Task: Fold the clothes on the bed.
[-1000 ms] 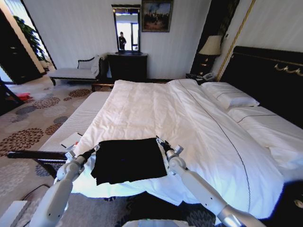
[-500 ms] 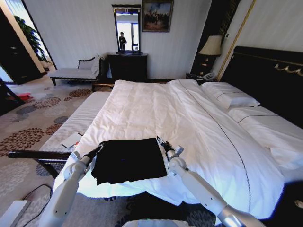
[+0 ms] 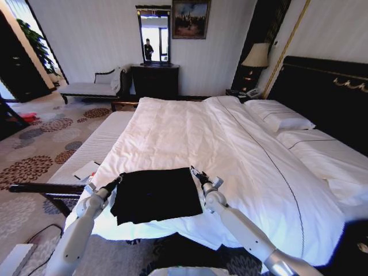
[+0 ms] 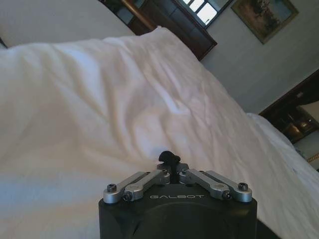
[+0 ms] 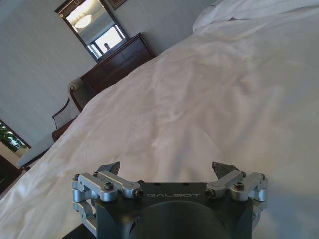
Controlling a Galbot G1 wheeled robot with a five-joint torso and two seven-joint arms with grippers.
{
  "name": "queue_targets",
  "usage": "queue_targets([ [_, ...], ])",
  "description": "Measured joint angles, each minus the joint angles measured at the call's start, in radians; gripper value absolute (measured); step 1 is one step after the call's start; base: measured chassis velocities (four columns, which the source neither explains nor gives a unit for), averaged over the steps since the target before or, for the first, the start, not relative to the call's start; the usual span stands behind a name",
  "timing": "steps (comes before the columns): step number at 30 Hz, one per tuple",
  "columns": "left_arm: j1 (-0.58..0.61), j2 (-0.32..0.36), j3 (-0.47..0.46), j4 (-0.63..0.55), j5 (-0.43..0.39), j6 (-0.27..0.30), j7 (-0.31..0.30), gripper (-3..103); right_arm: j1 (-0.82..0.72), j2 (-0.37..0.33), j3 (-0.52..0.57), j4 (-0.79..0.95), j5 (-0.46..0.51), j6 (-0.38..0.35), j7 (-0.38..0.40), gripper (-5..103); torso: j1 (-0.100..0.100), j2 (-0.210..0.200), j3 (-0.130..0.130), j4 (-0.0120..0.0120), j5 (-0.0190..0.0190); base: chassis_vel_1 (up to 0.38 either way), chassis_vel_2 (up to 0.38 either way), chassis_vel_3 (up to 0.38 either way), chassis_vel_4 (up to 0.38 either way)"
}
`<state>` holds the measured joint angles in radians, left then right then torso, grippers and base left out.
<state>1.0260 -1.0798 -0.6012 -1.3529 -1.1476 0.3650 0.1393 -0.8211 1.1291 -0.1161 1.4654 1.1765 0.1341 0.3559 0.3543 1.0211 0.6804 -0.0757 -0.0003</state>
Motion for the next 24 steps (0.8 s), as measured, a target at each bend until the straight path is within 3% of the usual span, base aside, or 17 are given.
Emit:
queue_targets([
  [5, -0.013, 0.010, -0.002, -0.002, -0.011, -0.001, -0.007, 3, 0.010, 0.004, -0.006, 0.000, 0.017, -0.007, -0.002, 100, 0.000, 0.000, 0.000, 0.0002, 0.0001, 0.000, 0.000, 0.000, 0.000],
  [10, -0.027, 0.024, 0.002, -0.005, -0.016, -0.003, -0.015, 3, 0.056, 0.005, -0.063, -0.016, 0.096, -0.041, -0.050, 100, 0.000, 0.000, 0.000, 0.0004, 0.0002, 0.000, 0.000, 0.000, 0.000],
  [24, -0.028, 0.018, 0.013, -0.015, -0.004, -0.007, -0.018, 3, 0.081, 0.048, -0.118, -0.063, 0.121, -0.048, -0.155, 100, 0.000, 0.000, 0.000, 0.0002, 0.0003, 0.000, 0.000, 0.000, 0.000],
])
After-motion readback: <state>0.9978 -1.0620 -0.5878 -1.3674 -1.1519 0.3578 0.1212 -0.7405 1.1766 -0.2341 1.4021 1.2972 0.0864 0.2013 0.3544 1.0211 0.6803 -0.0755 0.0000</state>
